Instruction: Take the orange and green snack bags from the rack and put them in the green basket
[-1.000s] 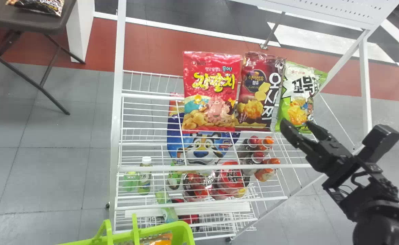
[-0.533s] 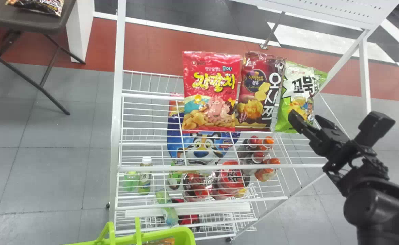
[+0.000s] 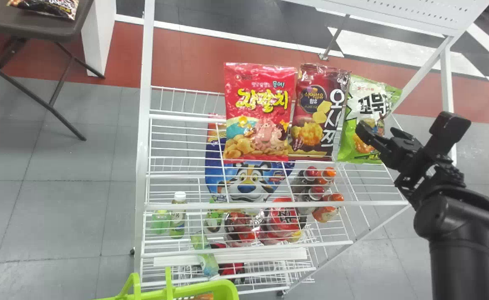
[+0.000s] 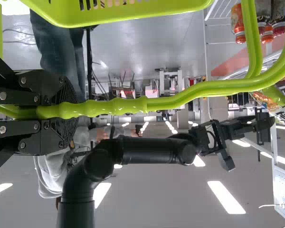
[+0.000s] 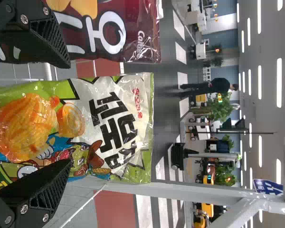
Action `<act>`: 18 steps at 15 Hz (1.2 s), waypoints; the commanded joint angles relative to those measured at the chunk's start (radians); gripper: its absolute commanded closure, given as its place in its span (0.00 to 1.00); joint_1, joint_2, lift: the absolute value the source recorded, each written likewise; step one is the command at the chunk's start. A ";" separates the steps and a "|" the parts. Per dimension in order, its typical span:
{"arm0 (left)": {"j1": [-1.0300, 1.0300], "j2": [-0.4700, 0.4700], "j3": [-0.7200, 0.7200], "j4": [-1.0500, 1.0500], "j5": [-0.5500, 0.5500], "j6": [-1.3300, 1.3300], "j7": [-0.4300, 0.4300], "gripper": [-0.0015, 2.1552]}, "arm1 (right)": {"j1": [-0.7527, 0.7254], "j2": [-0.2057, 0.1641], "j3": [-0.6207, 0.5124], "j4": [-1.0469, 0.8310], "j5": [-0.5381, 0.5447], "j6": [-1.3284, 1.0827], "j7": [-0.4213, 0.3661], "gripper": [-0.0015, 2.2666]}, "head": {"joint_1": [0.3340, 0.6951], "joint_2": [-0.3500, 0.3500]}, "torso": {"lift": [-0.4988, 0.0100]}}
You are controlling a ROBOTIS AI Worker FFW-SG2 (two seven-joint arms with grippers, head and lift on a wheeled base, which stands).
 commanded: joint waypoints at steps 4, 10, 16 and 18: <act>-0.014 0.000 0.008 0.013 -0.001 0.000 0.003 1.00 | -0.060 -0.063 0.037 0.148 0.038 -0.089 -0.001 0.05 | 1.00 0.00 | 0.98; -0.023 0.000 0.003 0.027 -0.011 0.013 0.009 1.00 | -0.119 -0.073 0.070 0.257 0.049 -0.135 0.002 0.09 | 1.00 0.00 | 0.98; -0.020 0.002 0.003 0.009 -0.012 0.040 0.008 1.00 | -0.154 -0.085 0.075 0.317 0.034 -0.135 0.017 0.74 | 1.00 0.00 | 0.98; -0.019 0.000 0.001 0.010 -0.014 0.037 0.008 1.00 | -0.151 -0.086 0.070 0.317 0.028 -0.129 0.016 0.89 | 1.00 0.00 | 0.98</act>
